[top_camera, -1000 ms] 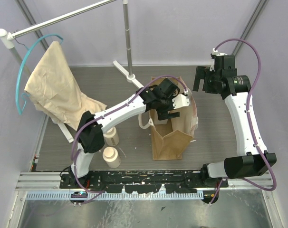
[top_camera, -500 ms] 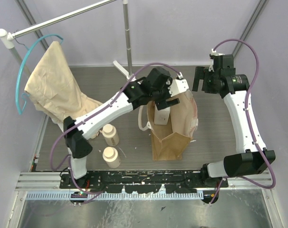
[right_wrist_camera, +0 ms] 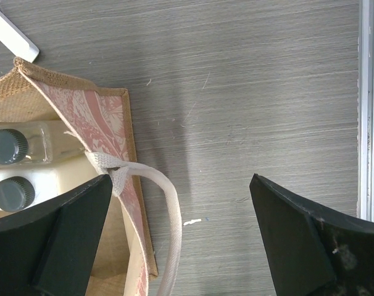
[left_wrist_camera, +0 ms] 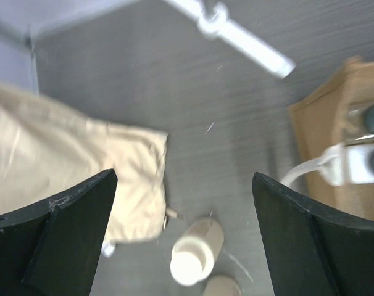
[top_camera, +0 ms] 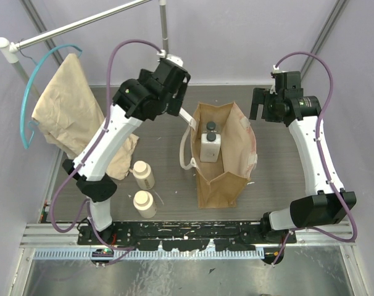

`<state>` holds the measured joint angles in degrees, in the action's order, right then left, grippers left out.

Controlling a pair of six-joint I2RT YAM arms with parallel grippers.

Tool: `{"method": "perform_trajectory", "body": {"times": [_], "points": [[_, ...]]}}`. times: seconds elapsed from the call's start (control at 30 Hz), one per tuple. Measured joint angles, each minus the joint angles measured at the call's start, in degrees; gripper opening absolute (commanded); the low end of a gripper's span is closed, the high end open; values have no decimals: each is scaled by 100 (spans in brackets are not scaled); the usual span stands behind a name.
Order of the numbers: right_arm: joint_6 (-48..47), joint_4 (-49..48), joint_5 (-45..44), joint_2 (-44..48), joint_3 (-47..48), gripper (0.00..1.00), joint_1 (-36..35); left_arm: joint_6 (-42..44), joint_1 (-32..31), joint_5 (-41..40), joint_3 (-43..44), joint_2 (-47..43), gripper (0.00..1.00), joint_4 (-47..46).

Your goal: Place the personal care products into the canvas bag

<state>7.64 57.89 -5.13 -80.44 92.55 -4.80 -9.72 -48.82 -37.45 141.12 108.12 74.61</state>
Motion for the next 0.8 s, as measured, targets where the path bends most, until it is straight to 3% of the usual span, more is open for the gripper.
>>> {"method": "perform_trajectory", "body": {"times": [0.13,0.3,0.47,0.67,0.8], "points": [[0,0,-35,-24,-20,100,4,-1215,247,-269,-485,-175,98,1106],[0,4,-81,-61,-31,100,4,-1980,238,-181,-1182,-369,98,1672],[0,7,-118,-136,-31,100,4,-2350,273,269,-2052,-879,98,1762],[0,13,-131,-168,-33,100,4,-2551,673,1156,-4109,-2295,98,1547],[0,15,-125,-168,-33,100,4,-2608,861,1587,-5003,-2817,98,1189]]}}
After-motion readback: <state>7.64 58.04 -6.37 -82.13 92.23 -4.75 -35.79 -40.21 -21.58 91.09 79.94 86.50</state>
